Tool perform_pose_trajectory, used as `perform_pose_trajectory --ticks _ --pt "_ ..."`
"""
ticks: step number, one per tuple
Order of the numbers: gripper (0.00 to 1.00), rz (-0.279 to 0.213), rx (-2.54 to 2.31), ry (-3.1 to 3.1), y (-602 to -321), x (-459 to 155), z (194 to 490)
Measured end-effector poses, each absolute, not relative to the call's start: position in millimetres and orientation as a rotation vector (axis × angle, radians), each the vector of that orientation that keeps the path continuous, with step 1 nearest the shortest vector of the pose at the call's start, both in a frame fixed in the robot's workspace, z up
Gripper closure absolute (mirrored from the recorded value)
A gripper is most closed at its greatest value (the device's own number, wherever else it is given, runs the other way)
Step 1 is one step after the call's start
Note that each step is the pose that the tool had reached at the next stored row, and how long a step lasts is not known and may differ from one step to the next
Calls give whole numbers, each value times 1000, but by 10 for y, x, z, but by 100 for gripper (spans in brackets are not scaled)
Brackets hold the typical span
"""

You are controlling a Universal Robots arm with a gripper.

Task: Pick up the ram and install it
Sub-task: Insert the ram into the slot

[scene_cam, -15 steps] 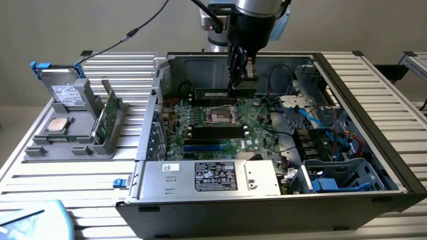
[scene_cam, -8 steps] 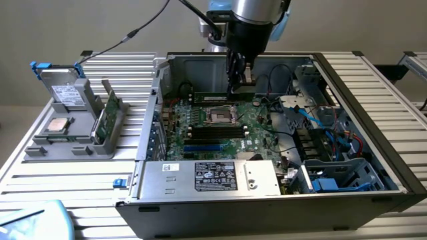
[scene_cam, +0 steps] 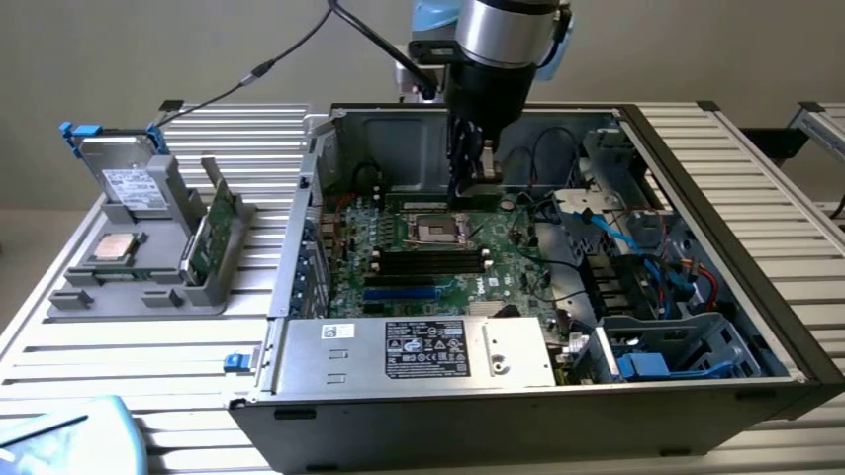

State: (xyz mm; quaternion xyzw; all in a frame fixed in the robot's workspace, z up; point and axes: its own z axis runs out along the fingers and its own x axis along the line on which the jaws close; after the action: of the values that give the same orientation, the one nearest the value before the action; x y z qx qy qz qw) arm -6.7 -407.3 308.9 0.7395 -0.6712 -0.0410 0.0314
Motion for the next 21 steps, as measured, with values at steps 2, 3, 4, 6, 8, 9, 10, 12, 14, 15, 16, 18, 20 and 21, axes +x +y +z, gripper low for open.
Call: perform_pose_trajectory --ticks 2,3,4,6,8,9,10,12,14,15,16,18,20,21 --pt "86 -127 2270 -2077 -4073 -68 3053" --pt "86 -127 2264 -2083 -4073 -68 3035" --pt "86 -127 2259 -2089 -4073 -68 3017" --pt "86 -128 2249 -2100 -4073 -68 2980" --pt "86 -128 2245 -2104 -4073 -67 2944" --pt "86 -128 2245 -2105 -4073 -68 2925" --pt "86 -128 2244 -2105 -4073 -70 2907" --pt "86 -128 2244 -2106 -4073 -79 2870" --pt "86 -128 2244 -2106 -4073 -92 2835" --pt "86 -128 2244 -2106 -4073 -101 2817" --pt "86 -128 2244 -2106 -4073 -112 2798" --pt "86 -128 2244 -2106 -4073 -144 2762" --pt "86 -128 2244 -2106 -4073 -175 2725" --pt "86 -128 2244 -2106 -4073 -188 2706"
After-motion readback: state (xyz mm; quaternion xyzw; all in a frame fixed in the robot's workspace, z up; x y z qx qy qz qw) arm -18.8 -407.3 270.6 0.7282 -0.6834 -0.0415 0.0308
